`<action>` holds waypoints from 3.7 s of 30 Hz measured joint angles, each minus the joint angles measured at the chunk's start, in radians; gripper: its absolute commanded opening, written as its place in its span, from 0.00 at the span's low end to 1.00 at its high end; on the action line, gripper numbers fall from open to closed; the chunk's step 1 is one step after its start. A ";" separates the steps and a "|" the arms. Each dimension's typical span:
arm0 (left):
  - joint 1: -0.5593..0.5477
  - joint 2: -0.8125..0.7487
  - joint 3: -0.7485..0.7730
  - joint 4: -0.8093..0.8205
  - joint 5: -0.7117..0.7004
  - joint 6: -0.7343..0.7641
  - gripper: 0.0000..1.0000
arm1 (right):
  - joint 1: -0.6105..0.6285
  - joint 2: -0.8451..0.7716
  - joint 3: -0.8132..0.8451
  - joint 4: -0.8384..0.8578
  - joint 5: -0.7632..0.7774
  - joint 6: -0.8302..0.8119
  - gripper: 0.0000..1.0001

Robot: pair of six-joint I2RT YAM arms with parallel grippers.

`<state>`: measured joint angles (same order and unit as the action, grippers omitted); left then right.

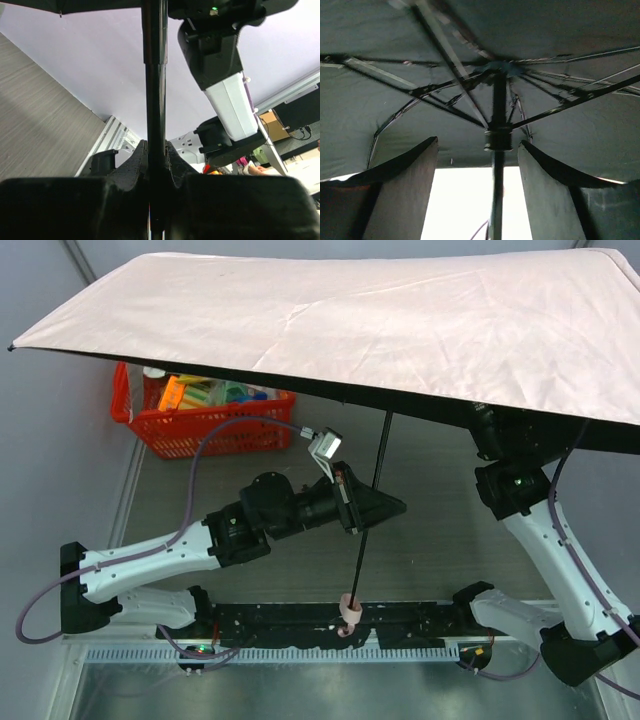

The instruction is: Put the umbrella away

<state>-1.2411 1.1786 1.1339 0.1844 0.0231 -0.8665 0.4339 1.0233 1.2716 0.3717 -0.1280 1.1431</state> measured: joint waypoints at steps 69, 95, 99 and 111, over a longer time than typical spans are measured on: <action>0.052 0.203 0.146 -0.238 0.104 0.051 0.00 | -0.072 -0.329 -0.345 -0.326 -0.112 -0.003 0.01; 0.130 0.198 0.100 0.029 0.109 -0.200 0.00 | -0.050 -0.102 -0.082 -0.440 -0.023 -0.038 0.75; 0.130 0.187 0.084 0.034 0.112 -0.200 0.00 | -0.089 -0.014 -0.069 -0.391 -0.037 -0.010 0.69; 0.144 0.182 0.069 0.068 0.099 -0.203 0.00 | -0.157 0.145 -0.009 -0.205 -0.200 0.095 0.59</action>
<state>-1.0969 1.3602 1.2030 0.2527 0.1223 -1.0695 0.2771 1.1679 1.2625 0.1665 -0.3283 1.2385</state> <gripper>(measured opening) 0.139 0.578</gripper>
